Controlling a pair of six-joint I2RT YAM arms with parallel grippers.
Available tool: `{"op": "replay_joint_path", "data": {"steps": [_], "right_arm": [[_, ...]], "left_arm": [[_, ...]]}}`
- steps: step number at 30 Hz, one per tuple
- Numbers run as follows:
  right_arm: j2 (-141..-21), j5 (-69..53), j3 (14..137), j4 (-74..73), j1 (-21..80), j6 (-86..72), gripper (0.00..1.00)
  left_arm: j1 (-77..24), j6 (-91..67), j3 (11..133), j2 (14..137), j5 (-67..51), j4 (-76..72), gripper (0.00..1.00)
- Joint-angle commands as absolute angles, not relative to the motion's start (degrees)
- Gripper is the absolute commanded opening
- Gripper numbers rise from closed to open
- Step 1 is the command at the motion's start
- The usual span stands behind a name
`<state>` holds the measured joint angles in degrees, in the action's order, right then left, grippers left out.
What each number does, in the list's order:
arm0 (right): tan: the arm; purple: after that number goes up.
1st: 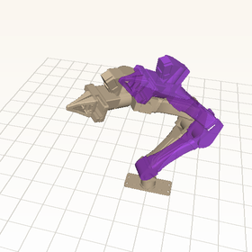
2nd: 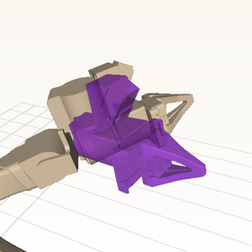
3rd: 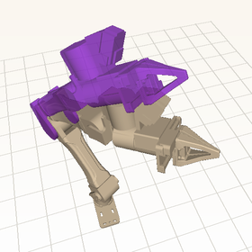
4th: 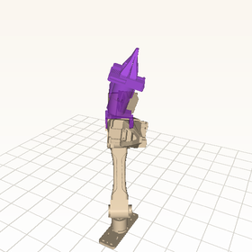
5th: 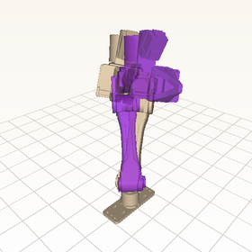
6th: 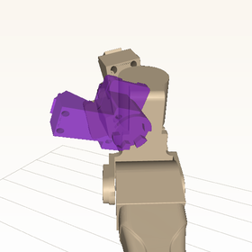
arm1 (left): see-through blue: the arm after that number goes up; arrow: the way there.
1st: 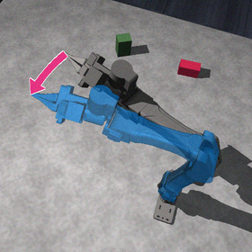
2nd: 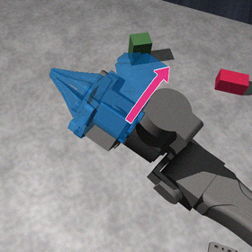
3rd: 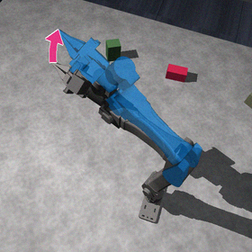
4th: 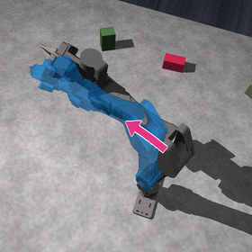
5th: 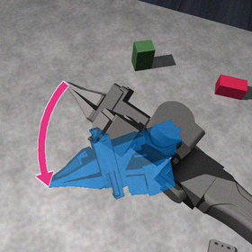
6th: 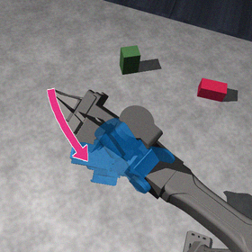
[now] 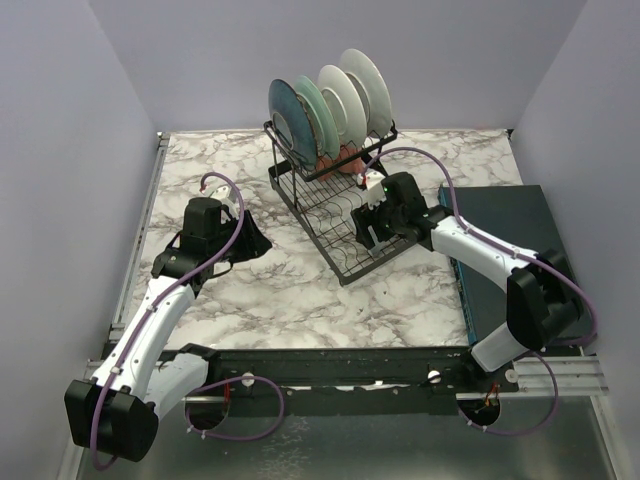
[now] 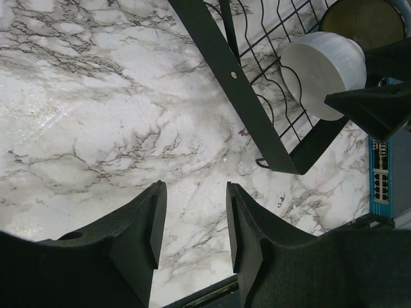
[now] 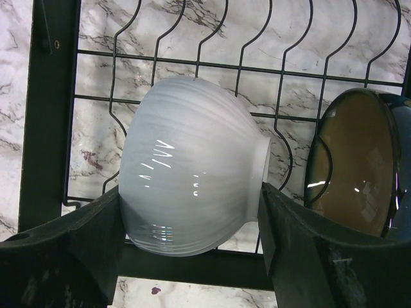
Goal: Load the mixed dishes into the dish rack
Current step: Insert the bowl into the dish rack.
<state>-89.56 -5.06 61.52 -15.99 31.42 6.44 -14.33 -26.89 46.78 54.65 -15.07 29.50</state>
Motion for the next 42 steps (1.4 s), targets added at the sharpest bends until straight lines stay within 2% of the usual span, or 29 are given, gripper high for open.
{"op": "replay_joint_path", "data": {"steps": [1,16,20,21,22,38,42], "right_arm": [[-88.13,-2.98,61.05,-17.31,31.44,5.06,0.54],[-86.44,0.93,61.18,-16.98,31.46,4.44,0.75],[-85.62,2.09,60.75,-16.31,31.46,4.24,0.87],[-85.52,2.32,60.73,-16.18,31.46,4.16,0.96],[-85.31,2.55,60.73,-16.09,31.45,4.07,0.99],[-81.76,1.94,61.96,-16.17,31.45,3.48,1.0],[-80.21,1.77,62.06,-16.08,31.46,2.86,1.0]], "left_arm": [[-14.33,-25.96,46.59,54.94,-13.89,29.73,0.48],[-14.33,-25.93,46.69,55.02,-13.63,29.87,0.49],[-14.33,-25.92,46.59,55.02,-13.54,29.91,0.49],[-14.33,-25.88,46.61,55.1,-13.55,29.95,0.49],[-14.33,-25.88,46.68,55.19,-13.6,29.91,0.49],[-14.35,-25.78,46.77,55.66,-13.36,29.95,0.5],[-14.33,-25.49,46.97,55.63,-13.53,30.05,0.55]]}}
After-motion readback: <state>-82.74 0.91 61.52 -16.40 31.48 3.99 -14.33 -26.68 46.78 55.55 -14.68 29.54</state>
